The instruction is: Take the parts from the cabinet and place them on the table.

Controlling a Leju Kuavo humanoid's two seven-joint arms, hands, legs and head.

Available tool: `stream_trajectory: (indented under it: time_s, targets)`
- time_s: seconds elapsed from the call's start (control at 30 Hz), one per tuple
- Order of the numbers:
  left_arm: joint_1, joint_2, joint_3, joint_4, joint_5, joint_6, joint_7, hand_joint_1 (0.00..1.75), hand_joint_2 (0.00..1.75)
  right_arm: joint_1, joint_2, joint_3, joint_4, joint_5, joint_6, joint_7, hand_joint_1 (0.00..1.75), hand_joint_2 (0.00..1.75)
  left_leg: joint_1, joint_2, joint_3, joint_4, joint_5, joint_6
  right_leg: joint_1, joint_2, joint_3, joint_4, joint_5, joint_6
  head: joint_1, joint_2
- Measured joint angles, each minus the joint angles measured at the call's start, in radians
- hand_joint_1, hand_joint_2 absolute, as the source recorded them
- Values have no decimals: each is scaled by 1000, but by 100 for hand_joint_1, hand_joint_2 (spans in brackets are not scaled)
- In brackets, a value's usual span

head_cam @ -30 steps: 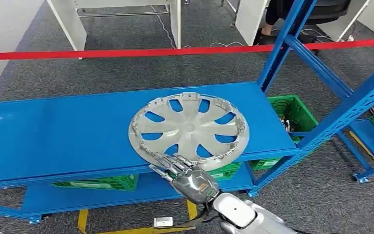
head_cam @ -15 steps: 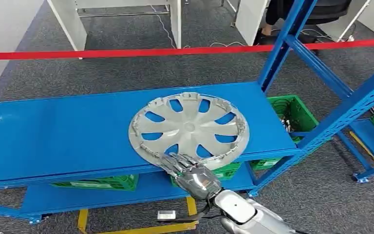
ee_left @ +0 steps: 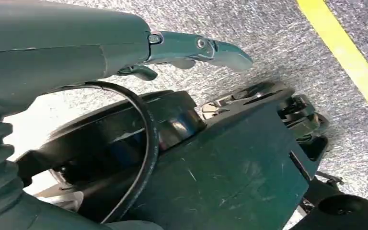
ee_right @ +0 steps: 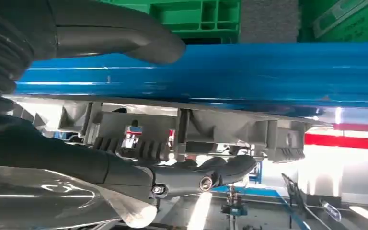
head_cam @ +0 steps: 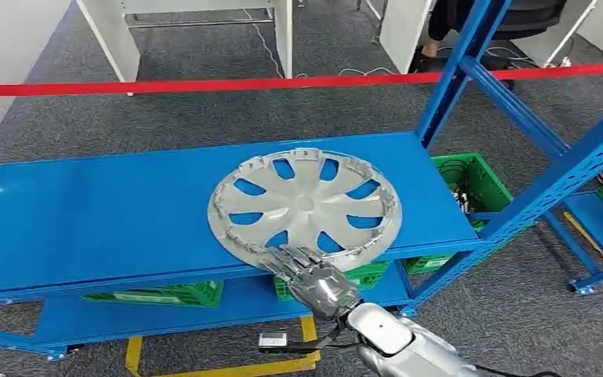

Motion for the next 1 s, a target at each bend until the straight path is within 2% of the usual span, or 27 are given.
stream_trajectory:
  time_s: [0.27,0.67,1.0]
  targets:
    - [0,-1,1,0,-6,8,2,0,175,6,14,-35,-6,-3,0,-33,0,175,0,0,0,0,0,0,0,0,0,0,0,0,0,0]
    - [0,-3,5,0,-8,8,2,0,175,22,26,-36,-47,-17,0,-70,0,175,0,0,0,0,0,0,0,0,0,0,0,0,0,0]
    - [0,-4,19,0,-10,5,1,0,175,-1,33,-28,-2,-23,0,-17,0,175,0,0,0,0,0,0,0,0,0,0,0,0,0,0]
